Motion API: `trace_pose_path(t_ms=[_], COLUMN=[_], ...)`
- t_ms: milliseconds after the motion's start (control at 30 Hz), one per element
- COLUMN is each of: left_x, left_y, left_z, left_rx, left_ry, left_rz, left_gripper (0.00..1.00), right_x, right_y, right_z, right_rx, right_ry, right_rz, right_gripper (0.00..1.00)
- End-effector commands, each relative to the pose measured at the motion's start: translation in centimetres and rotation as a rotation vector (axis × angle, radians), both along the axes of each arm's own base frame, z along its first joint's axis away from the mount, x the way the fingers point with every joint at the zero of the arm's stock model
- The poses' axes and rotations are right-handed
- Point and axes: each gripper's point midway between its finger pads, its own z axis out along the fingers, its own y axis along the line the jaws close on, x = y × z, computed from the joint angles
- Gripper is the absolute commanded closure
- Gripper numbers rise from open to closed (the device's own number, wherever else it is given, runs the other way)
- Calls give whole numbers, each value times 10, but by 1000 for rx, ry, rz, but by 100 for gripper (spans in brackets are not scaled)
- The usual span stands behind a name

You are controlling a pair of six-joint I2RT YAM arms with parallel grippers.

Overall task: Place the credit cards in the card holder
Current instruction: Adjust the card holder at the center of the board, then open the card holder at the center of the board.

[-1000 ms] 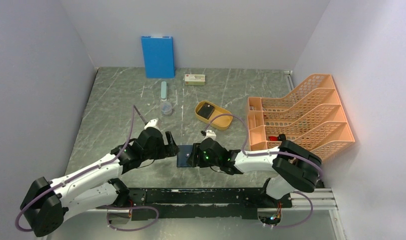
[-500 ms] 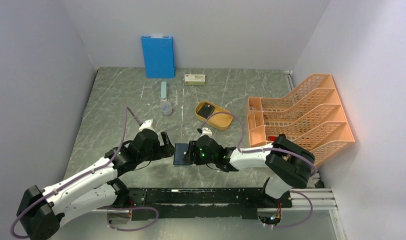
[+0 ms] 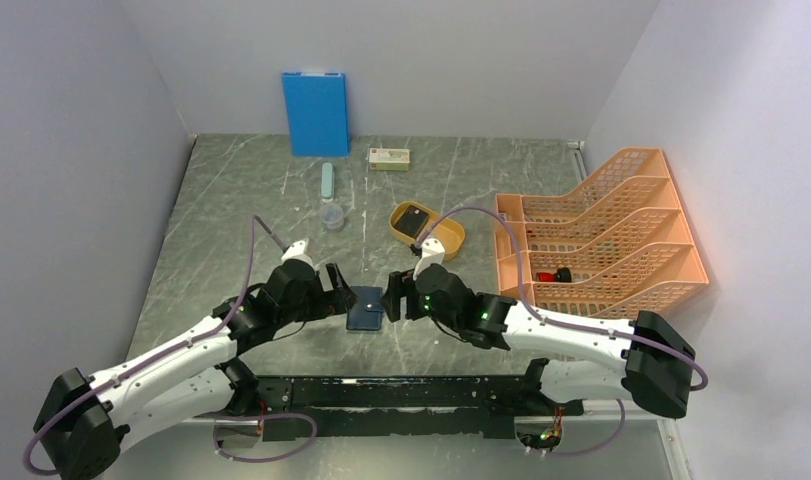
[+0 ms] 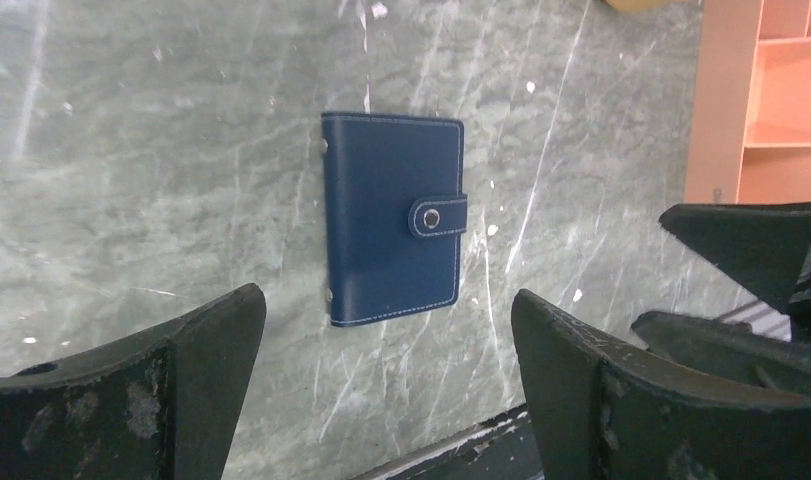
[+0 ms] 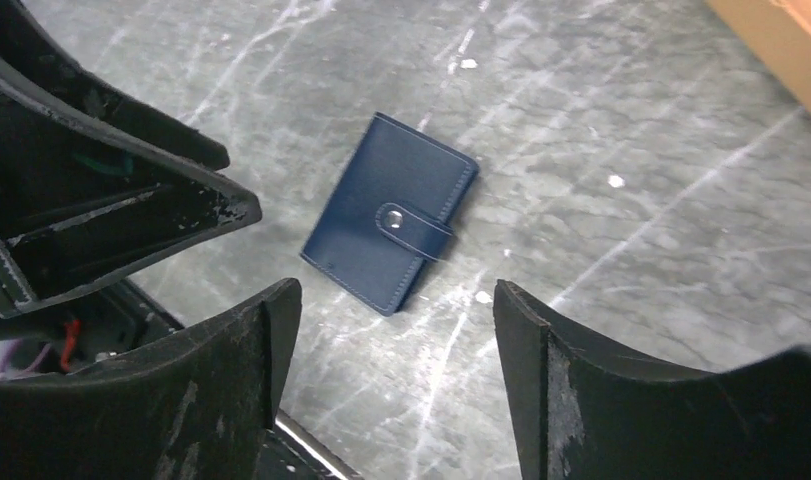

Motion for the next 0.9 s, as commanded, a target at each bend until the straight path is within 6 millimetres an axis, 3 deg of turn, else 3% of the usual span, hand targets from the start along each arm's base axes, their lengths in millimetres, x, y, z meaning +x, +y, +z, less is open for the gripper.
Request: trace_pose_path(t_ms=[0, 233, 600, 867], left_x=[-5, -1, 12, 6], left_y=[-22, -25, -14, -3], left_z=[-4, -28, -46, -57], left_rx=[-130, -194, -191, -196], left_ry=[23, 105, 168, 187], left_rz=[-51, -34, 32, 65], left_gripper=[3, 9, 28, 38], right_x=[10, 2, 7, 7], right_y=[-25, -1, 49, 60], right_z=[-7, -28, -44, -62], right_rx=[-145, -186, -281, -367], right_ry=[-37, 26, 55, 94], right_rz=[-89, -73, -46, -66], right_gripper=[30, 45, 48, 50])
